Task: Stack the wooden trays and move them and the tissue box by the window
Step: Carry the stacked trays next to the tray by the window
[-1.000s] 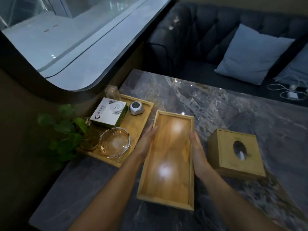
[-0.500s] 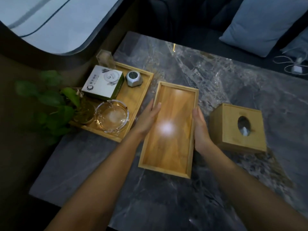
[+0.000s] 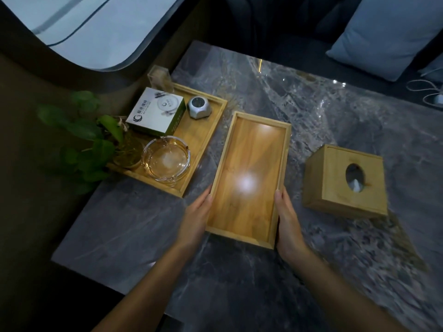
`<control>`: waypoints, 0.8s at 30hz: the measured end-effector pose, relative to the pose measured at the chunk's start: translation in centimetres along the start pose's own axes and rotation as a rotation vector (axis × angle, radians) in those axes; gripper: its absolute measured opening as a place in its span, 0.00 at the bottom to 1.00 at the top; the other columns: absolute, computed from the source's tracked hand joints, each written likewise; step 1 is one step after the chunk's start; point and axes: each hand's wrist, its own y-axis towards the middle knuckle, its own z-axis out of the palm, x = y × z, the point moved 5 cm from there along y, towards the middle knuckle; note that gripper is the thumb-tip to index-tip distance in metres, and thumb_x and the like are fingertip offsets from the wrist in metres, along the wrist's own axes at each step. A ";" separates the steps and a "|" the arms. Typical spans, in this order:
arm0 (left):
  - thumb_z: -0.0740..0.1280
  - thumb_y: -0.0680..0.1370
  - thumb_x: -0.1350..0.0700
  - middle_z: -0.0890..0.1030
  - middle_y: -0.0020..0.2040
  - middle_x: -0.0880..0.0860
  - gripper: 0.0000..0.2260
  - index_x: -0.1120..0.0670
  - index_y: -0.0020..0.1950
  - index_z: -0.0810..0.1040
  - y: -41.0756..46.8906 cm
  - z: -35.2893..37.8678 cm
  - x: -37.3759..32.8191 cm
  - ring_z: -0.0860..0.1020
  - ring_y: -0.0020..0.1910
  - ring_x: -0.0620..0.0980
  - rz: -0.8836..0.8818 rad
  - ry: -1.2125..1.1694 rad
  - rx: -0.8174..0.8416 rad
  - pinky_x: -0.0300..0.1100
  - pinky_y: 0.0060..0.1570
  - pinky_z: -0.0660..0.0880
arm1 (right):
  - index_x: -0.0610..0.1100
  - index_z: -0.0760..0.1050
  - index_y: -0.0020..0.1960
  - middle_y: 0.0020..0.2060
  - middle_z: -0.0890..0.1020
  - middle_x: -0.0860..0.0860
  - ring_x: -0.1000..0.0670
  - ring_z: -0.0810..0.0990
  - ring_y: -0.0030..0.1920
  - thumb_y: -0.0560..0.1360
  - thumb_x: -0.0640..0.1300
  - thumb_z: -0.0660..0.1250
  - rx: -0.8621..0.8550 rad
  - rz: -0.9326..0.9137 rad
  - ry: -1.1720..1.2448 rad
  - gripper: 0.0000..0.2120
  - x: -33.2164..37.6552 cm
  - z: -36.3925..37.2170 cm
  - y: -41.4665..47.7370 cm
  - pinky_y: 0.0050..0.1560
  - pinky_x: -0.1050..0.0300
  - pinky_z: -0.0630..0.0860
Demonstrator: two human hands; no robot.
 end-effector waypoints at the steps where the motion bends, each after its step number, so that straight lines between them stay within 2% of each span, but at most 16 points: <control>1: 0.55 0.81 0.53 0.73 0.62 0.45 0.19 0.54 0.72 0.67 0.1 0.1 -0.1 0.72 0.59 0.42 0.001 -0.022 0.001 0.37 0.58 0.67 | 0.55 0.61 0.73 0.68 0.73 0.50 0.49 0.73 0.65 0.75 0.58 0.59 -0.008 -0.002 0.001 0.27 0.0 0.1 0.1 0.66 0.40 0.69; 5: 0.58 0.80 0.54 0.76 0.58 0.45 0.18 0.55 0.71 0.69 0.6 0.0 -0.4 0.75 0.52 0.35 0.007 -0.090 -0.011 0.29 0.49 0.73 | 0.56 0.60 0.73 0.70 0.71 0.50 0.47 0.70 0.67 0.76 0.58 0.59 -0.034 -0.004 0.020 0.27 0.1 0.6 0.8 0.68 0.39 0.67; 8: 0.59 0.80 0.55 0.77 0.56 0.45 0.19 0.55 0.71 0.68 1.5 -0.5 -0.6 0.76 0.52 0.40 -0.015 -0.117 -0.016 0.32 0.50 0.72 | 0.56 0.60 0.73 0.69 0.71 0.51 0.48 0.71 0.66 0.76 0.58 0.59 -0.035 -0.013 0.023 0.26 0.5 1.2 1.4 0.68 0.39 0.68; 10: 0.60 0.80 0.54 0.77 0.53 0.43 0.19 0.54 0.71 0.68 1.9 -0.8 -1.2 0.76 0.51 0.38 -0.017 -0.110 0.015 0.33 0.46 0.74 | 0.55 0.60 0.72 0.68 0.72 0.50 0.47 0.72 0.66 0.76 0.58 0.60 -0.026 -0.011 0.038 0.26 0.8 1.7 1.9 0.68 0.39 0.67; 13: 0.61 0.79 0.53 0.78 0.51 0.42 0.18 0.54 0.69 0.70 1.8 -1.7 -1.8 0.76 0.51 0.39 -0.008 -0.069 -0.014 0.36 0.47 0.74 | 0.54 0.62 0.72 0.67 0.73 0.50 0.47 0.73 0.65 0.76 0.58 0.60 -0.002 -0.007 0.069 0.26 1.1 2.4 2.3 0.68 0.40 0.67; 15: 0.61 0.79 0.52 0.80 0.53 0.47 0.17 0.56 0.66 0.73 0.9 -2.3 -1.3 0.77 0.52 0.43 -0.024 -0.049 -0.071 0.40 0.51 0.75 | 0.52 0.65 0.71 0.66 0.75 0.50 0.47 0.74 0.64 0.76 0.57 0.60 -0.002 0.002 0.087 0.25 1.3 2.3 2.5 0.68 0.39 0.68; 17: 0.59 0.80 0.51 0.81 0.56 0.56 0.15 0.57 0.60 0.78 -0.6 -2.9 0.2 0.79 0.56 0.51 -0.101 -0.064 -0.144 0.49 0.59 0.74 | 0.49 0.68 0.69 0.64 0.77 0.48 0.46 0.76 0.62 0.77 0.56 0.60 0.003 0.027 0.105 0.23 1.4 2.1 2.6 0.67 0.39 0.69; 19: 0.58 0.80 0.51 0.82 0.57 0.58 0.15 0.56 0.55 0.80 -2.2 -3.1 1.6 0.81 0.53 0.49 -0.173 -0.200 -0.184 0.48 0.59 0.74 | 0.47 0.70 0.68 0.62 0.79 0.47 0.46 0.78 0.61 0.78 0.55 0.59 0.023 0.067 0.120 0.21 1.4 2.0 2.7 0.66 0.40 0.70; 20: 0.57 0.80 0.50 0.80 0.60 0.57 0.15 0.56 0.57 0.79 -2.9 -3.0 2.1 0.81 0.53 0.46 -0.222 -0.317 -0.187 0.45 0.59 0.73 | 0.47 0.70 0.67 0.62 0.79 0.47 0.46 0.78 0.61 0.78 0.55 0.59 0.033 0.081 0.121 0.21 1.4 1.9 2.7 0.66 0.40 0.70; 21: 0.57 0.80 0.48 0.78 0.64 0.55 0.18 0.57 0.62 0.76 -3.4 -2.7 2.4 0.79 0.57 0.45 -0.271 -0.431 -0.177 0.44 0.63 0.70 | 0.47 0.71 0.67 0.62 0.79 0.47 0.46 0.78 0.61 0.78 0.56 0.59 0.038 0.091 0.118 0.21 1.3 1.9 2.7 0.66 0.40 0.70; 23: 0.55 0.80 0.46 0.69 0.72 0.56 0.24 0.60 0.72 0.65 -3.9 -2.2 2.8 0.69 0.70 0.51 -0.322 -0.628 -0.152 0.47 0.72 0.61 | 0.48 0.71 0.67 0.62 0.79 0.48 0.46 0.78 0.61 0.78 0.56 0.59 0.038 0.107 0.105 0.21 1.3 1.9 2.6 0.67 0.41 0.69; 24: 0.55 0.80 0.46 0.66 0.74 0.57 0.26 0.60 0.74 0.62 -4.0 -1.9 2.6 0.64 0.73 0.52 -0.325 -0.710 -0.137 0.48 0.74 0.58 | 0.48 0.70 0.67 0.62 0.79 0.48 0.46 0.78 0.61 0.78 0.56 0.58 0.038 0.111 0.101 0.21 1.4 1.9 2.6 0.67 0.41 0.69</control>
